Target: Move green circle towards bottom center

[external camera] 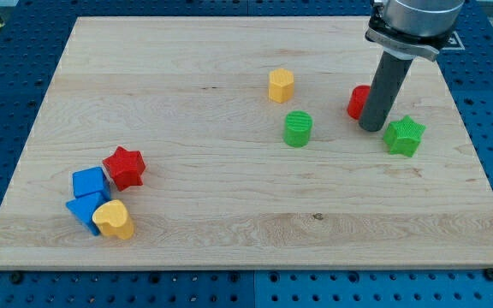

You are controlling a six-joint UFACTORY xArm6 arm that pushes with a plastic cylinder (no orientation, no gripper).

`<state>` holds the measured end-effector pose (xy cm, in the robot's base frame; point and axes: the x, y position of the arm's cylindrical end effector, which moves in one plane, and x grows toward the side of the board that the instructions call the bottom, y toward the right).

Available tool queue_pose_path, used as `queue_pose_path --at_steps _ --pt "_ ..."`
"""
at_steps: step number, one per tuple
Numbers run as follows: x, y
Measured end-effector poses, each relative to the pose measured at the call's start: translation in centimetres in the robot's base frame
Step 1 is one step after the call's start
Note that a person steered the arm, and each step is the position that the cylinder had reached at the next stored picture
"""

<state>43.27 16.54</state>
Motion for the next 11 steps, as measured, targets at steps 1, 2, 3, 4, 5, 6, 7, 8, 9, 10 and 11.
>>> queue_pose_path --at_steps 1,2,3,4,5,6,7,8,9,10,11 --pt "0.0 -1.5" --pt "0.0 -4.6" --pt "0.0 -7.9" --pt "0.0 -10.9" --pt "0.7 -13.1" --pt "2.9 -14.0" --pt "5.2 -14.0" --pt "7.0 -14.1" --pt "7.1 -14.8" --pt "8.2 -16.0" --pt "9.6 -17.0"
